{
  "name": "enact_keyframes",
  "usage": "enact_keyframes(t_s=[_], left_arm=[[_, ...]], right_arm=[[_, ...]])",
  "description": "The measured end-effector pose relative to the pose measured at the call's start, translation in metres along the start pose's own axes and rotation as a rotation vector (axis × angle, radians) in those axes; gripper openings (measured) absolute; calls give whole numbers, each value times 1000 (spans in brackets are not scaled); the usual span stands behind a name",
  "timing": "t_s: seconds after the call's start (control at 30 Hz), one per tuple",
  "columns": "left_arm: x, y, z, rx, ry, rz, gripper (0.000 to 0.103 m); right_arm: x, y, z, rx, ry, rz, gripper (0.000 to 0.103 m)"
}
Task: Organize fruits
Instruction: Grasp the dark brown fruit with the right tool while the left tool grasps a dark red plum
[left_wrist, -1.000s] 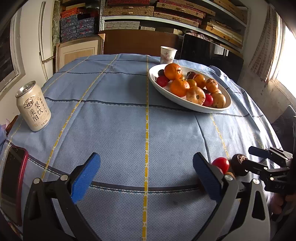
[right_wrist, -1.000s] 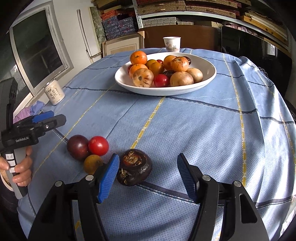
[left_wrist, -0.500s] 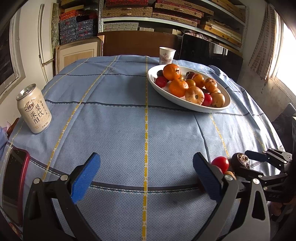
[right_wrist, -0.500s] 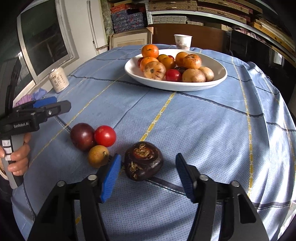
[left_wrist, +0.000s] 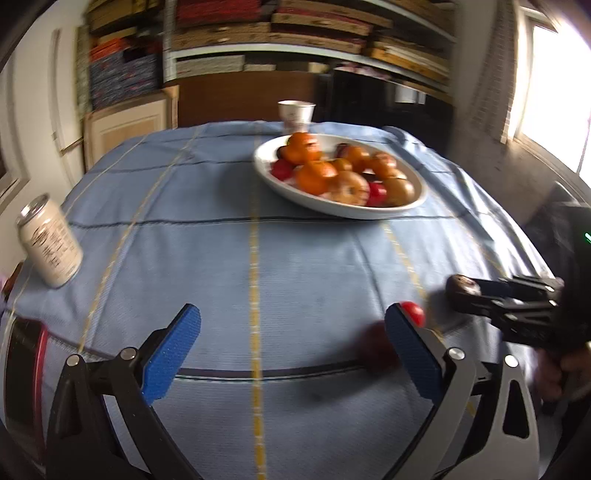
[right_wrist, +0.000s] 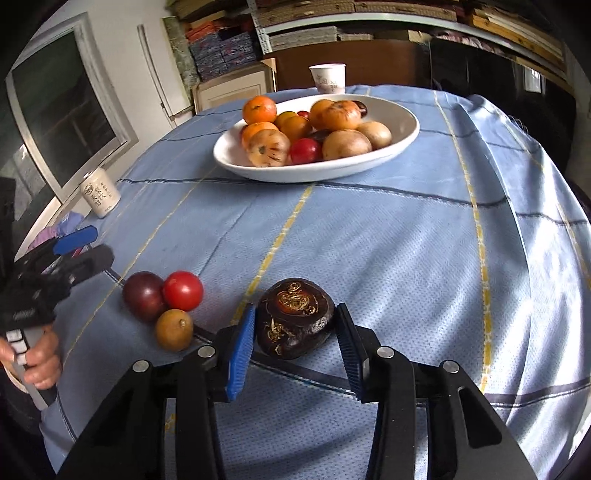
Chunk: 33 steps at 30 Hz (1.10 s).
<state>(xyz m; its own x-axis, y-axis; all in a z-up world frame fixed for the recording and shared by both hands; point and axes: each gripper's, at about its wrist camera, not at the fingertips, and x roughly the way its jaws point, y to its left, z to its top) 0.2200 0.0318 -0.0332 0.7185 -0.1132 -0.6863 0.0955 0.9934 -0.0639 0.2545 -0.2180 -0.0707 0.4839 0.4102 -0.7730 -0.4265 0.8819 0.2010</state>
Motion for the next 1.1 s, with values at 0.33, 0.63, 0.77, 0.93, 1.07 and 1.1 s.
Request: enact_keyframes(t_s=[0.33,0.63,0.77,0.93,1.07,1.1], left_arm=[[13,-32,-6,138,87,-143,58],[25,-38,-9,154,147,-191,55],[32,-38,-10,147,184,-200,49],[37,-38,-11,145,209,-219,41],[37,-41,-11,152,211,-221,38],[36,-41,-11,153,211,-220,38]], right_arm=[[1,-1,1,0,2,-10,44],[0,-1,0,-5,5,-9,44],[-1,0,0,-8,3,-11,44],[-1,0,0,-7,3,-10,44],[-1,0,0,-7,3,-10,44],[-1,0,0,-7,2,-11,44]])
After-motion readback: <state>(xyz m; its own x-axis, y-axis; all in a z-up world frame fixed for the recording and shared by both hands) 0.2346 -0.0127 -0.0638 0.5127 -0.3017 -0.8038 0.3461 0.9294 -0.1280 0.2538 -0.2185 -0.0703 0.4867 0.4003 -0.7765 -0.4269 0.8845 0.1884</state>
